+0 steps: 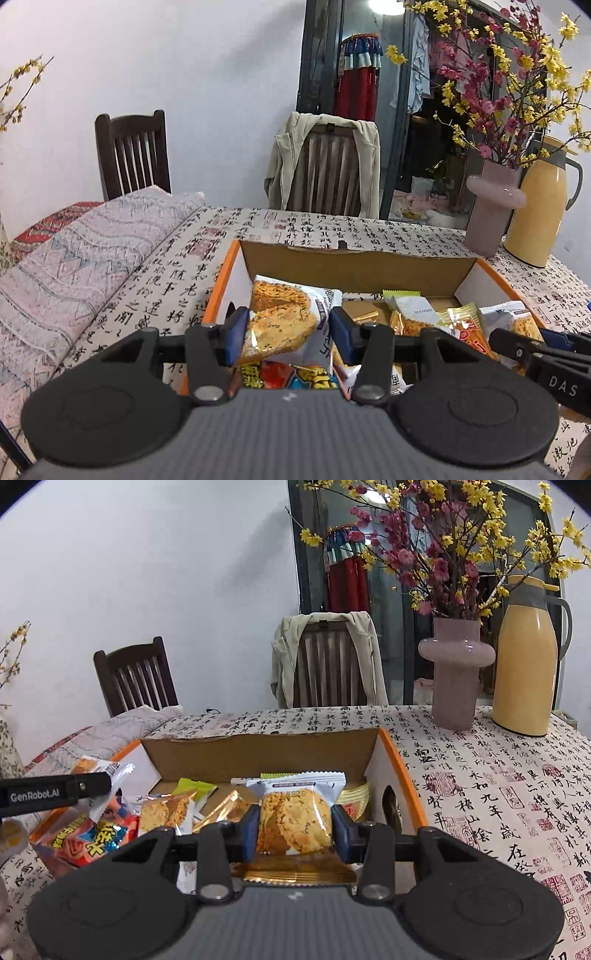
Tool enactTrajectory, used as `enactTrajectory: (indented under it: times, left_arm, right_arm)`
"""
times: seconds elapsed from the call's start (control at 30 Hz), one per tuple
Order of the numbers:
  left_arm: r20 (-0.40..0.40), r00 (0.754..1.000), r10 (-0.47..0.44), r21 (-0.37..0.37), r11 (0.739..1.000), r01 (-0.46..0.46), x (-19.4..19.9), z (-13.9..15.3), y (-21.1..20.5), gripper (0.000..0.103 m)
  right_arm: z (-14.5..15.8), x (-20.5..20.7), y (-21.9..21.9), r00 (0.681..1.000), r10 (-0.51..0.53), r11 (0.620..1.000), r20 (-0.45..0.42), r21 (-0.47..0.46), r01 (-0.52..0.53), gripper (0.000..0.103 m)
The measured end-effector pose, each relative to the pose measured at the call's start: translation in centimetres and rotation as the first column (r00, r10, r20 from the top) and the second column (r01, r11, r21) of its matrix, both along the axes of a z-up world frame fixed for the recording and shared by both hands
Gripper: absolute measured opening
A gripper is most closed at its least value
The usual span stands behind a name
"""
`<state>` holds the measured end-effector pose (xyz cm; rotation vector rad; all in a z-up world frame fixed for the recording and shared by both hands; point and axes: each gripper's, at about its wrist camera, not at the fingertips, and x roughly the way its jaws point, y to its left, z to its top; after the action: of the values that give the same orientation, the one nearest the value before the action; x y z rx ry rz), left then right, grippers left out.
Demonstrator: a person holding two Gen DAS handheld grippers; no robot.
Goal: Organize snacks
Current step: 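Carry both cookie packets over the cardboard box, then open both grippers to drop the cookie packets into the box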
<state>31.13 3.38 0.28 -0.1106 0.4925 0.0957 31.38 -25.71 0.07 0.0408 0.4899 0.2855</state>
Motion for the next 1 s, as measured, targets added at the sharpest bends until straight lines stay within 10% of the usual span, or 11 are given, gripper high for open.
enactTrajectory:
  times: [0.1, 0.33, 1.0]
  left_arm:
    - [0.026, 1.0, 0.006, -0.004, 1.0, -0.005, -0.5, 0.2, 0.0, 0.065]
    - [0.097, 0.994, 0.045, -0.015, 0.999, -0.044, -1.8, 1.1, 0.1, 0.103]
    - [0.152, 0.988, -0.016, -0.101, 0.994, 0.032, -7.7, 5.7, -0.9, 0.103]
  right_arm:
    - [0.0, -0.1, -0.3, 1.0, -0.007, 1.0, 0.001, 0.012, 0.007, 0.044]
    - [0.5, -0.9, -1.0, 0.998, -0.042, 0.998, 0.041, 0.051, 0.04, 0.103]
    - [4.5, -6.1, -1.7, 0.992, -0.034, 0.999, 0.124, 0.033, 0.03, 0.103]
